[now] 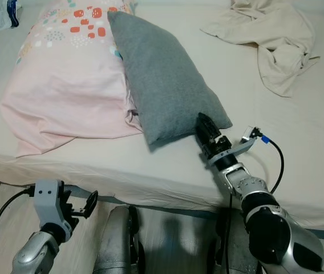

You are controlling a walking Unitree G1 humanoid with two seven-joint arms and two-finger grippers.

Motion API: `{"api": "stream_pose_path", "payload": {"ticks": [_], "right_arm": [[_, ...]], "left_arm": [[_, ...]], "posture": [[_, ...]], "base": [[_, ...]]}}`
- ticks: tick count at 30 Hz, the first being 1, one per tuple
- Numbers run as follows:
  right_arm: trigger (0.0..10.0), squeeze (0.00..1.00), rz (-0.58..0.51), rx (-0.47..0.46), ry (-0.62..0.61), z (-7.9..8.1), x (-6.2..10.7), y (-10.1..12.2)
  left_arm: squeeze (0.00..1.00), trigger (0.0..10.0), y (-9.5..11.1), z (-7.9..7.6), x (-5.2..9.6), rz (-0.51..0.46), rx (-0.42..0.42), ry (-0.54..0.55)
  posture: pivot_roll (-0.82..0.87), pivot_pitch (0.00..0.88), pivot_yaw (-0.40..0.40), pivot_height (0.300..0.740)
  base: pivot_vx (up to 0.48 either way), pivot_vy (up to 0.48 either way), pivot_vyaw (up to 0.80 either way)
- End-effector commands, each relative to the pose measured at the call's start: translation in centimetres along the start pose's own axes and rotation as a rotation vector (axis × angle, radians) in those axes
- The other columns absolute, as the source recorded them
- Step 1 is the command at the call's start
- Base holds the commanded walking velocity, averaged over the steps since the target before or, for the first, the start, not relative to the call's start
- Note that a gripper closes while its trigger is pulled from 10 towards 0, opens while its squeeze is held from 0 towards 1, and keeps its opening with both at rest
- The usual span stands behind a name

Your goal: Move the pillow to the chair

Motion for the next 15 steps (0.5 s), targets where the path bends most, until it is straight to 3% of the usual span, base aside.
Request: {"api": "stream_pose_path", "payload": {"ticks": [1,7,15], "right_arm": [[10.0,0.00,-0.013,-0.027,-0.036,-0.6,0.1,-0.3],[10.0,0.00,-0.026,-0.028,-0.135,-1.2,-0.6,-0.6],[10.0,0.00,0.114,-0.042,-0.189,-1.2,-1.6,-5.1]], "left_arm": [[0.00,10.0,-1.1,0.2,0.6,0.039,0.019,0.008],[0.00,10.0,-0.9,0.1,0.7,0.041,0.017,0.003],[0.00,10.0,-0.7,-0.5,0.9,0.041,0.021,-0.009]], "posture": [[0.30,0.439,0.126,0.565],[0.30,0.445,0.128,0.565],[0.30,0.462,0.132,0.565]], "base": [[0.000,0.000,0.00],[0.000,0.000,0.00],[0.000,0.000,0.00]]}}
Point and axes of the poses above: a point about 5 cm out from each wrist's last joint towards the gripper, its own x axis pointing back from the gripper into the wrist, its own y axis along the axis of the wrist's last joint, z = x × y, the point moved 6 cm from there along -x, pointing out of the wrist towards the gripper, and after that the axes turned 3 degrees about -x, right-handed, at the moved point
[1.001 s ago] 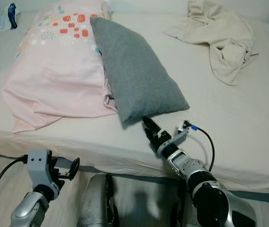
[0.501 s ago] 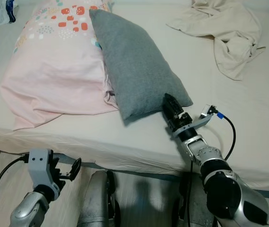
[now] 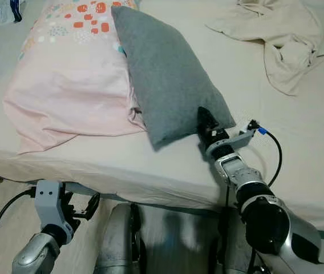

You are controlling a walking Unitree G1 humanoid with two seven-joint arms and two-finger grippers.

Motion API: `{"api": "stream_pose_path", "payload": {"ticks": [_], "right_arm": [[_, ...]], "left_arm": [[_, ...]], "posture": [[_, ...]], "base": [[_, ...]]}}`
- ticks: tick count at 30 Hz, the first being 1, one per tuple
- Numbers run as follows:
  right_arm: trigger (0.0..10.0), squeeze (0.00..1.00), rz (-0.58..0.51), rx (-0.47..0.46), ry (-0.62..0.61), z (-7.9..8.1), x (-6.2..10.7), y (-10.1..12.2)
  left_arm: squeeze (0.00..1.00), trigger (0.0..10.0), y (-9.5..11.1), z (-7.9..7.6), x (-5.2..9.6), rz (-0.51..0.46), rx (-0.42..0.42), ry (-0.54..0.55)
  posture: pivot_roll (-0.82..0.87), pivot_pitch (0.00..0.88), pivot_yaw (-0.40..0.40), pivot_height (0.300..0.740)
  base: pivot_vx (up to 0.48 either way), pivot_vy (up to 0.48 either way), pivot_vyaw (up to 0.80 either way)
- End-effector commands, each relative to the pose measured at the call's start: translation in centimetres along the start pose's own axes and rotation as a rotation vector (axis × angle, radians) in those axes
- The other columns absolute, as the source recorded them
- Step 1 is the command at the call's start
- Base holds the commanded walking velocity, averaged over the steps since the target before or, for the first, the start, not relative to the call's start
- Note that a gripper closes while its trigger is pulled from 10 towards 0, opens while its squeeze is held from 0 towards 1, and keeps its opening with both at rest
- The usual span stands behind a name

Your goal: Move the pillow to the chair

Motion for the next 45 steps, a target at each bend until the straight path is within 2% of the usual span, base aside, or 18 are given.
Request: {"api": "stream_pose_path", "payload": {"ticks": [1,4,5,6,8,9,14,17,18,21,27,31,35,40,41,42,43,45], "right_arm": [[10.0,0.00,0.092,-0.024,-0.050,-1.0,0.2,-2.9],[10.0,0.00,0.242,-0.016,-0.050,-1.2,0.4,-7.4],[10.0,0.00,0.242,-0.016,-0.050,-1.2,0.4,-7.4],[10.0,0.00,0.311,-0.008,-0.062,-1.8,1.0,-9.6],[10.0,0.00,0.334,-0.001,-0.066,-1.9,1.1,-10.4],[10.0,0.00,0.354,-0.050,-0.052,-1.7,1.4,-11.9],[10.0,0.00,0.337,-0.111,-0.012,-1.1,1.3,-12.5],[10.0,0.00,0.284,-0.154,0.018,-0.5,0.9,-11.7],[10.0,0.00,0.214,-0.180,0.036,-0.2,0.5,-9.9],[10.0,0.00,0.121,-0.182,0.066,0.4,0.0,-7.1],[10.0,0.00,0.021,-0.164,0.101,1.0,-0.2,-3.4],[10.0,0.00,-0.027,-0.122,0.139,1.6,-0.1,-0.8],[10.0,0.00,-0.044,-0.093,0.153,1.9,-0.1,0.3],[10.0,0.00,-0.076,0.042,0.200,2.7,0.2,2.3],[2.4,0.00,-0.088,0.062,0.200,2.8,0.2,2.7],[2.4,0.00,-0.088,0.062,0.200,2.8,0.2,2.7],[0.1,0.00,-0.099,0.089,0.203,2.9,0.3,3.0],[0.0,0.00,-0.099,0.099,0.207,2.9,0.3,3.1]], "left_arm": [[0.00,10.0,-1.2,0.3,0.8,0.044,0.010,0.018],[0.00,10.0,-1.4,0.1,0.8,0.049,0.015,0.013],[0.00,10.0,-1.4,0.1,0.8,0.049,0.015,0.013],[0.00,10.0,-1.5,0.0,0.7,0.051,0.018,0.013],[0.00,10.0,-1.5,-0.1,0.7,0.051,0.018,0.013],[0.00,10.0,-1.6,-0.2,0.5,0.052,0.025,0.012],[0.00,10.0,-1.6,-0.6,0.3,0.052,0.030,0.002],[0.00,10.0,-1.6,-0.8,0.3,0.054,0.033,-0.003],[0.00,10.0,-1.6,-0.8,0.4,0.056,0.032,-0.006],[0.00,10.0,-1.5,-0.8,0.4,0.057,0.029,-0.009],[0.00,10.0,-1.4,-0.6,0.4,0.057,0.024,-0.008],[0.00,10.0,-1.4,-0.7,0.4,0.056,0.026,-0.010],[0.00,10.0,-1.3,-0.7,0.5,0.056,0.026,-0.012],[0.00,10.0,-1.4,-0.7,0.8,0.061,0.025,-0.013],[0.00,10.0,-1.4,-0.6,0.8,0.061,0.024,-0.014],[0.00,10.0,-1.4,-0.6,0.8,0.061,0.024,-0.014],[0.00,10.0,-1.4,-0.6,0.8,0.060,0.024,-0.013],[0.00,10.0,-1.4,-0.6,0.8,0.059,0.024,-0.013]], "posture": [[0.30,0.462,0.132,0.565],[0.29,0.458,0.125,0.565],[0.29,0.458,0.125,0.565],[0.28,0.454,0.123,0.565],[0.28,0.454,0.123,0.565],[0.27,0.452,0.122,0.565],[0.27,0.451,0.124,0.565],[0.27,0.455,0.129,0.565],[0.27,0.455,0.129,0.565],[0.28,0.452,0.136,0.565],[0.28,0.451,0.137,0.565],[0.29,0.452,0.138,0.565],[0.29,0.457,0.140,0.565],[0.30,0.451,0.141,0.565],[0.30,0.448,0.141,0.565],[0.30,0.448,0.141,0.565],[0.30,0.443,0.139,0.565],[0.30,0.439,0.138,0.565]], "base": [[0.000,0.000,0.00],[0.000,0.000,0.00],[0.000,0.000,0.00],[0.000,0.000,0.00],[0.000,0.000,0.00],[0.000,0.000,0.00],[0.000,0.000,0.00],[0.000,0.000,0.00],[0.000,0.000,0.00],[0.000,0.000,0.00],[0.000,0.000,0.00],[0.000,0.000,0.00],[0.000,0.000,0.00],[0.000,0.000,0.00],[0.000,0.000,0.00],[0.000,0.000,0.00],[0.000,0.000,0.00],[0.000,0.000,0.00]]}}
Point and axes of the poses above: a point about 5 cm out from each wrist's last joint towards the gripper, its own x axis pointing back from the gripper into the wrist, its own y axis along the axis of the wrist's last joint, z = x × y, the point moved 6 cm from there along -x, pointing out of the wrist towards the gripper, and after that the axes turned 3 degrees about -x, right-handed, at the moved point
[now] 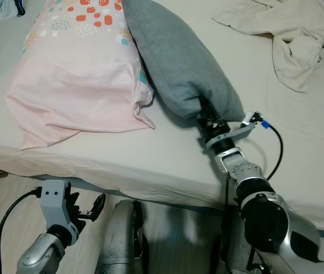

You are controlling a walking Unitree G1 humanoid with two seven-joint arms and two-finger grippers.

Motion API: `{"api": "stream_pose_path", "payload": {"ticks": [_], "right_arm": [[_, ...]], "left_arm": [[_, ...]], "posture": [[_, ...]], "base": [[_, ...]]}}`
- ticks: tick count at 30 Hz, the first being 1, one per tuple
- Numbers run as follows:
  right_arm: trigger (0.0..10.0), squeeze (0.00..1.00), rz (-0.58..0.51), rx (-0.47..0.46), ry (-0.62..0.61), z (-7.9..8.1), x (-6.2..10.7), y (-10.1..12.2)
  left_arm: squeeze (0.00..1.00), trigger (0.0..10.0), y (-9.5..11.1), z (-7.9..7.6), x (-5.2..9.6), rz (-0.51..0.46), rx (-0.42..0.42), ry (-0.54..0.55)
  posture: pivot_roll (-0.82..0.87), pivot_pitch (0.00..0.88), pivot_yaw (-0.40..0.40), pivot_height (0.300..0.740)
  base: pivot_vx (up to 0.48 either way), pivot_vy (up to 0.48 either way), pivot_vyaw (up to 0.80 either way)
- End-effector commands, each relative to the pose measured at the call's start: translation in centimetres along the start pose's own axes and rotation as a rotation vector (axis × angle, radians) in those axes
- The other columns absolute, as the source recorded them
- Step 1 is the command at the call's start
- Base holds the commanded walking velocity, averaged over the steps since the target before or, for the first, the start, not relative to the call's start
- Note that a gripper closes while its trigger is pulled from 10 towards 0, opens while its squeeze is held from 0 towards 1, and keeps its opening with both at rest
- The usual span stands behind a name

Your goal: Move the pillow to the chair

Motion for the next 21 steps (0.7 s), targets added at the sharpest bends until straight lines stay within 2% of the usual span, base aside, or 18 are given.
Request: {"api": "stream_pose_path", "payload": {"ticks": [1,7,10,12,16,17,21], "right_arm": [[0.0,0.00,0.000,0.028,0.010,0.1,0.1,0.1],[0.0,0.00,0.014,0.067,0.068,1.2,-0.4,0.5],[0.0,0.00,0.020,0.076,0.071,1.3,-0.4,0.5],[0.0,0.00,0.058,0.126,0.073,1.2,-0.4,-0.3],[0.0,0.00,0.122,0.219,0.008,-0.4,0.6,-1.8],[0.0,0.00,0.135,0.254,-0.009,-0.9,0.9,-2.2],[0.0,0.00,0.219,0.337,-0.099,-2.9,2.4,-4.6]], "left_arm": [[0.00,10.0,-1.1,0.5,0.7,0.043,0.001,0.012],[0.00,10.0,-1.1,0.2,0.3,0.035,0.007,0.007],[0.00,10.0,-1.1,0.2,0.2,0.034,0.009,0.007],[0.00,10.0,-1.2,0.0,-0.2,0.027,0.018,0.007],[0.00,10.0,-1.4,-0.3,-1.0,0.020,0.028,0.003],[0.00,10.0,-1.5,-0.3,-1.2,0.018,0.033,0.003],[0.00,10.0,-1.7,-0.5,-2.3,0.006,0.052,-0.002]], "posture": [[0.30,0.431,0.136,0.565],[0.27,0.415,0.125,0.565],[0.27,0.414,0.123,0.565],[0.25,0.404,0.115,0.565],[0.23,0.364,0.100,0.565],[0.21,0.330,0.087,0.565],[0.18,0.282,0.069,0.565]], "base": [[0.000,0.000,0.00],[0.000,0.000,0.00],[0.000,0.000,0.00],[0.000,0.000,0.00],[0.000,0.000,0.00],[0.000,0.000,0.00],[0.000,0.000,0.00]]}}
Point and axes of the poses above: a point about 5 cm out from each wrist's last joint towards the gripper, its own x axis pointing back from the gripper into the wrist, its own y axis along the axis of the wrist's last joint, z = x × y, the point moved 6 cm from there along -x, pointing out of the wrist towards the gripper, and after that the axes turned 3 degrees about -x, right-handed, at the moved point
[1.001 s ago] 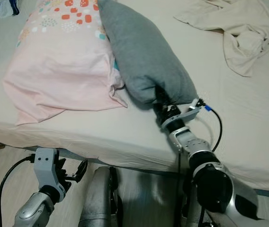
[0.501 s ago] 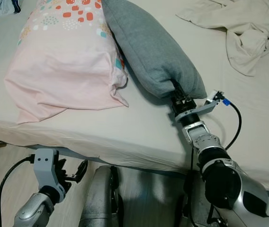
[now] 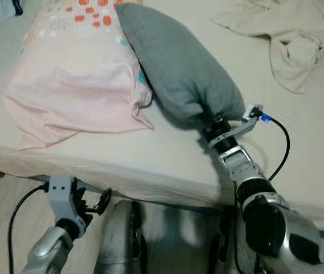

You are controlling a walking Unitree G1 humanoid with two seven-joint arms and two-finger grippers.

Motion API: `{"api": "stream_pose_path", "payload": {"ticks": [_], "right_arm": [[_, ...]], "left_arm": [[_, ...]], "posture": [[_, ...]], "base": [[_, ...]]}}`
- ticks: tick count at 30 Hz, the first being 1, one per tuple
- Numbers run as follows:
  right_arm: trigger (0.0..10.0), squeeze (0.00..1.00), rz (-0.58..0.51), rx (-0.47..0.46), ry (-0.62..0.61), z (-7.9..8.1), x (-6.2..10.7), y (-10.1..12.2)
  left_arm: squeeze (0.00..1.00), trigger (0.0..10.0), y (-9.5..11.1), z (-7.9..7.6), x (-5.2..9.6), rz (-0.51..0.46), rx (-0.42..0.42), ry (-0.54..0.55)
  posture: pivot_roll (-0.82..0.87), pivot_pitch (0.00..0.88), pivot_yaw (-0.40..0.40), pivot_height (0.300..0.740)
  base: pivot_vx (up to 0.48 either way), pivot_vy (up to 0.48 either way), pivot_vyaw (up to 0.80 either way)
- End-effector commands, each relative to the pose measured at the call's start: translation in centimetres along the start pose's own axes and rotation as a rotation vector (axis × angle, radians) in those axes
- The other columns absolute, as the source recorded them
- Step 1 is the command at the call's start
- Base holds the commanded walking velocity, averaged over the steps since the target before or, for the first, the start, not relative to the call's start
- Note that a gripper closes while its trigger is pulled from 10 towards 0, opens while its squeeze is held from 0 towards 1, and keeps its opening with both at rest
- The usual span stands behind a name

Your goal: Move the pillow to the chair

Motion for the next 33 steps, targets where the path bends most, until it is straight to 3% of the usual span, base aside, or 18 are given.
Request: {"api": "stream_pose_path", "payload": {"ticks": [1,5,7,9,12,19,25,27,33], "right_arm": [[0.0,0.00,0.088,0.029,-0.027,-0.5,0.9,-3.1],[0.0,0.00,0.108,0.022,-0.005,-0.2,1.2,-4.0],[0.0,0.00,0.106,0.040,0.077,1.1,1.4,-4.5],[0.0,0.00,0.106,0.035,0.098,1.5,1.4,-4.5],[0.0,0.00,0.121,0.062,0.135,2.3,1.2,-4.7],[0.0,0.00,0.140,0.087,0.146,2.4,1.7,-5.1],[0.0,0.00,0.115,0.094,0.194,3.6,1.7,-4.5],[0.0,0.00,0.098,0.101,0.217,4.3,1.3,-4.0],[0.0,0.00,0.111,0.112,0.207,4.1,1.3,-4.2]], "left_arm": [[0.00,10.0,-1.6,0.2,-0.2,0.031,0.018,0.017],[0.00,10.0,-1.6,-0.1,-1.0,0.020,0.026,0.012],[0.00,10.0,-1.2,-0.6,-2.0,-0.007,0.040,0.005],[0.00,10.0,-1.2,-0.8,-2.7,-0.014,0.044,0.006],[0.00,10.0,-0.4,0.1,-4.5,-0.037,0.045,0.030],[0.00,10.0,0.4,2.5,-5.4,-0.054,0.029,0.096],[0.00,10.0,-1.3,2.9,-5.4,-0.001,0.031,0.119],[0.00,10.0,-2.5,2.2,-5.6,0.042,0.037,0.102],[0.00,10.0,-4.8,1.3,-5.8,0.130,0.044,0.104]], "posture": [[0.15,0.230,0.051,0.565],[0.13,0.182,0.039,0.565],[0.12,0.145,0.029,0.570],[0.09,0.100,0.020,0.575],[0.05,0.005,0.008,0.589],[0.04,0.000,-0.001,0.618],[0.03,0.000,0.003,0.642],[0.02,0.000,0.011,0.651],[0.01,0.000,0.010,0.675]], "base": [[0.000,0.000,0.00],[0.000,0.000,0.00],[0.000,0.000,0.00],[0.000,0.000,0.00],[0.000,0.000,0.00],[0.000,0.000,0.00],[0.000,0.000,0.00],[0.000,0.000,0.00],[0.000,0.000,0.00]]}}
Point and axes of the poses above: a point about 5 cm out from each wrist's last joint towards the gripper, its own x axis pointing back from the gripper into the wrist, its own y axis along the axis of the wrist's last joint, z = x × y, the point moved 6 cm from there along -x, pointing out of the wrist towards the gripper, and after that the axes turned 3 degrees about -x, right-handed, at the moved point
